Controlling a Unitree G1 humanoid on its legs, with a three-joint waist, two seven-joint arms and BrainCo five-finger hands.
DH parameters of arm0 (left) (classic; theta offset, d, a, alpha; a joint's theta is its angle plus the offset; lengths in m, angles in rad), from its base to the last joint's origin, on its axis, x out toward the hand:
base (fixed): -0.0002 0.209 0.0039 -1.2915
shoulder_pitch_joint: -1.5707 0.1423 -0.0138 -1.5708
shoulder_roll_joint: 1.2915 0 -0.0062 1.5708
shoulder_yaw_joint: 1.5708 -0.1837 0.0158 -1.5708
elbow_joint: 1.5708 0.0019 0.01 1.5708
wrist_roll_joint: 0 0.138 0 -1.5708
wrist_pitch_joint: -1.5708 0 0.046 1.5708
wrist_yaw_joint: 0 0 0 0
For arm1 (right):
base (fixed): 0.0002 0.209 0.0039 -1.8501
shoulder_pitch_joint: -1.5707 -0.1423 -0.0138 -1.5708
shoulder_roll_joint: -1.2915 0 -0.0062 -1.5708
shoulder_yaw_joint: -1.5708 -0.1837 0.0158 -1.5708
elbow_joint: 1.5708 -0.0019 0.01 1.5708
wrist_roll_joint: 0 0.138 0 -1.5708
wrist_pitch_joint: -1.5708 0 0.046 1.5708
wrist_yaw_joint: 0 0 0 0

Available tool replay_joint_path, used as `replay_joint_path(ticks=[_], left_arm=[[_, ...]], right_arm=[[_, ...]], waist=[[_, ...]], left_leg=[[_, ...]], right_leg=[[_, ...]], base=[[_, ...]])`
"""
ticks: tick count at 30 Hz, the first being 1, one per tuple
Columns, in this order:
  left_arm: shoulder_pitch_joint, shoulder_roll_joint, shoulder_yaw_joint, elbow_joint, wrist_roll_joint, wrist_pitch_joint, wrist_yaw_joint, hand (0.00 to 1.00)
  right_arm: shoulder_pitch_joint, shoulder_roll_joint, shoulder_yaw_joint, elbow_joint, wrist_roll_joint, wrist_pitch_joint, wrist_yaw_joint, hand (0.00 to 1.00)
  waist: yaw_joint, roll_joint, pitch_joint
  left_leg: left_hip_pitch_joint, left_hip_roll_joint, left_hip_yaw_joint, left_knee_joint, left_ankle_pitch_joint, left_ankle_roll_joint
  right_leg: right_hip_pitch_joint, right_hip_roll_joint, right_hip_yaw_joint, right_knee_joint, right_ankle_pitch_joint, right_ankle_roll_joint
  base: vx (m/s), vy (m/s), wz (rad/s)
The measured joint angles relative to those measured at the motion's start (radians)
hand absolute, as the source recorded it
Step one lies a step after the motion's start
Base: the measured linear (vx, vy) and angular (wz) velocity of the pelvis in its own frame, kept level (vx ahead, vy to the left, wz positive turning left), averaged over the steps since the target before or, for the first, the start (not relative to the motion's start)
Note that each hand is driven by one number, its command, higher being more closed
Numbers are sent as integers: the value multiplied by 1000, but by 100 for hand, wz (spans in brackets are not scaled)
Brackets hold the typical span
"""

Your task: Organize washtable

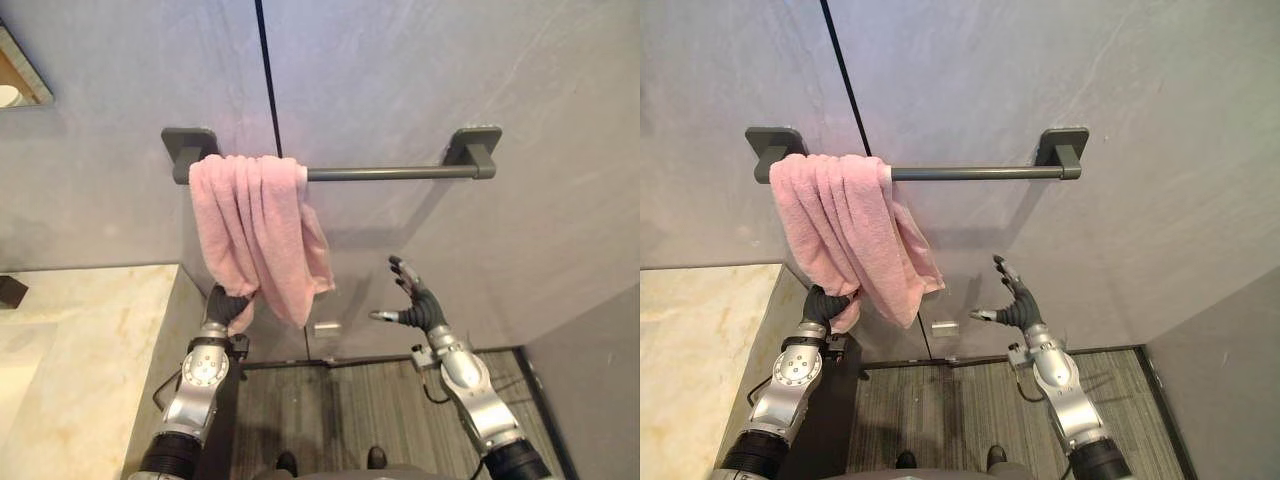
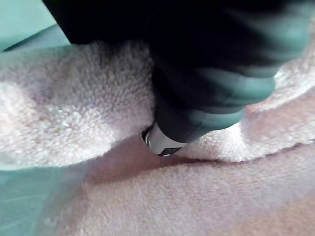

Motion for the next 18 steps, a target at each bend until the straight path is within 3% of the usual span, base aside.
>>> replay_joint_path(ticks=[8,14,15,18], left_arm=[[0,-27,-38,-8,-24,-4,15,100],[0,-41,-63,-33,-41,-6,16,100],[0,-44,-70,-34,-43,-8,16,100],[-1,-49,-81,-34,-60,-10,16,100]], right_arm=[[-81,1,108,-13,72,-8,0,0],[-157,39,161,92,89,0,-1,0],[-170,50,172,114,90,1,-1,100],[-191,72,181,157,91,8,-1,100]], waist=[[17,0,0],[25,0,0],[25,-1,0],[28,-1,0]], left_leg=[[-12,0,-7,9,0,0],[-21,-1,-22,9,7,3],[-23,-1,-29,9,8,3],[-29,0,-39,9,13,3]], right_leg=[[-9,0,-2,12,0,0],[-12,-1,-18,15,0,0],[-11,-1,-23,15,0,0],[-12,0,-30,15,0,-1]], base=[[-35,-12,2],[-33,-11,7],[-27,-18,17],[-27,-17,10]])
